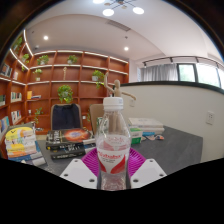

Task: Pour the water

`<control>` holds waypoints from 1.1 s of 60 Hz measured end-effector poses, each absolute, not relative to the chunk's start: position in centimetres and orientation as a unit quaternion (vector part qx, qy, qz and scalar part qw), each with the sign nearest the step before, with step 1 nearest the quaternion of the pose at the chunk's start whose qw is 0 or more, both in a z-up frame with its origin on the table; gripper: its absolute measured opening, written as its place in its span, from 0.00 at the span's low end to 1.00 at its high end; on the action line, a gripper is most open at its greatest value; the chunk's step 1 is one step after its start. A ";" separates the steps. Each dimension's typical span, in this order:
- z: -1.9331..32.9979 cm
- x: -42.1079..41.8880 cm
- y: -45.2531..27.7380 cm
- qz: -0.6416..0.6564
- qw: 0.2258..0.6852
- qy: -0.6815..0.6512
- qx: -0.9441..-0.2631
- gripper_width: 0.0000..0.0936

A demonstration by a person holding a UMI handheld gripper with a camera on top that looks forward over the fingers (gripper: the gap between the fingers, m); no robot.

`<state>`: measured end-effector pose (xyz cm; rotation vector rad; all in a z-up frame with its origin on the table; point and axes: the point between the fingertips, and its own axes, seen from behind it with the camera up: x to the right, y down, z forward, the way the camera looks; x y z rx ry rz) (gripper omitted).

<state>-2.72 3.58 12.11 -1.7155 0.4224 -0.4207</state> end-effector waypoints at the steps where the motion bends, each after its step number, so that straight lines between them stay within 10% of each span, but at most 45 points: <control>1: 11.8 -2.7 3.6 -0.181 0.614 0.184 -0.746 0.38; 15: 10.9 -3.4 3.7 -0.169 0.628 0.176 -0.739 0.45; 28: 9.8 -4.0 3.0 -0.122 0.625 0.194 -0.746 0.82; 40: 9.4 -5.7 -0.5 -0.109 0.620 0.181 -0.756 0.96; 66: 13.2 -14.6 -11.6 -0.043 0.619 0.076 -0.781 0.94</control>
